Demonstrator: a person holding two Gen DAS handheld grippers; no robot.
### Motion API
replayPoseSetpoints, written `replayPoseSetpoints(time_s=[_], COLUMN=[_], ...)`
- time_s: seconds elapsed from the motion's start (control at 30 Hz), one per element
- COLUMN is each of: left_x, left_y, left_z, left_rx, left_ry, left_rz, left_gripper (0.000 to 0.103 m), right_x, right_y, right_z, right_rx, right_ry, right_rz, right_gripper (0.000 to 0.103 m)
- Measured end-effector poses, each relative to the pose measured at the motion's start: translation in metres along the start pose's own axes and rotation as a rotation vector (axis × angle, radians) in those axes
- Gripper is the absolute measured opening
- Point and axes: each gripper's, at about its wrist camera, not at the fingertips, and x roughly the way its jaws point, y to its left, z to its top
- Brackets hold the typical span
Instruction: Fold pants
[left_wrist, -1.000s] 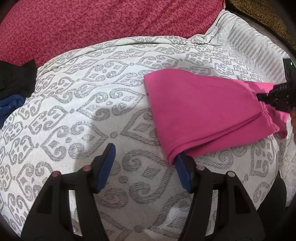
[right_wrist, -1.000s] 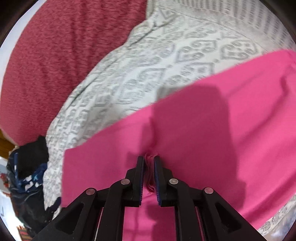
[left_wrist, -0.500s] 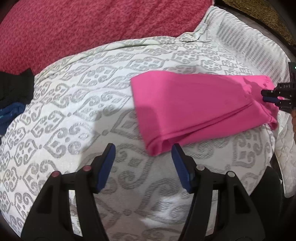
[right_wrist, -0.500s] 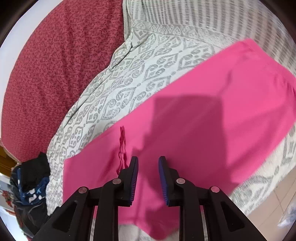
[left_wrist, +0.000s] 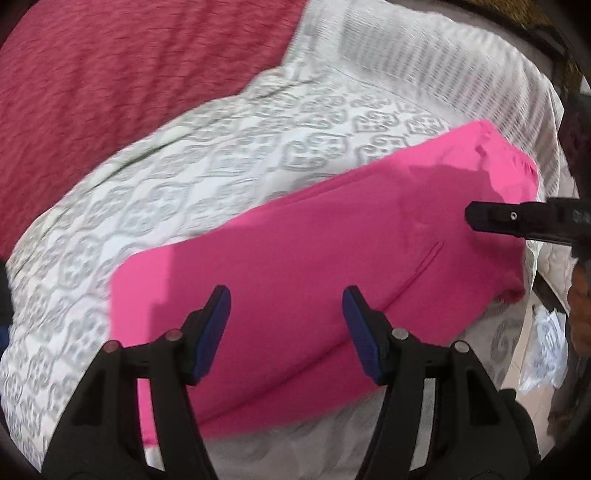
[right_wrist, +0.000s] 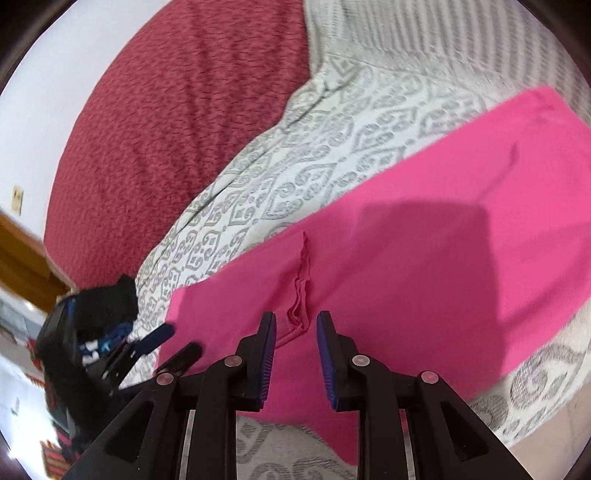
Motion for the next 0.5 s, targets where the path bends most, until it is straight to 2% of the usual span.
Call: replayPoseSetpoints(time_s=[0.13, 0.23, 0.4, 0.5], left_x=[0.019, 0.022, 0.025, 0.024], left_y=[-0.014, -0.015, -0.007, -0.010], left_z=[0.005, 0.002, 0.004, 0.002], left_rx=[0.016, 0.001, -0.054, -0.040], left_ry=[0.021, 0.012, 0.022, 0.011], left_rz=[-0.035, -0.048, -0.090, -0.081], left_gripper=[0.064, 0.064, 0.064, 0.064], right_x=[0.002, 0.015, 0.043, 0.045], right_y=[0.009, 0.013, 0.014, 0.013], right_z=[0.000, 0.000, 0.000, -0.001], right_rx=[-0.098, -0.114, -0.115, -0.091], right_ry=[0.008, 0.062, 0.119, 0.111], right_rz=[0.053, 0.085, -0.002, 0.004], right_gripper=[0.023, 0.023, 0.023, 0.026])
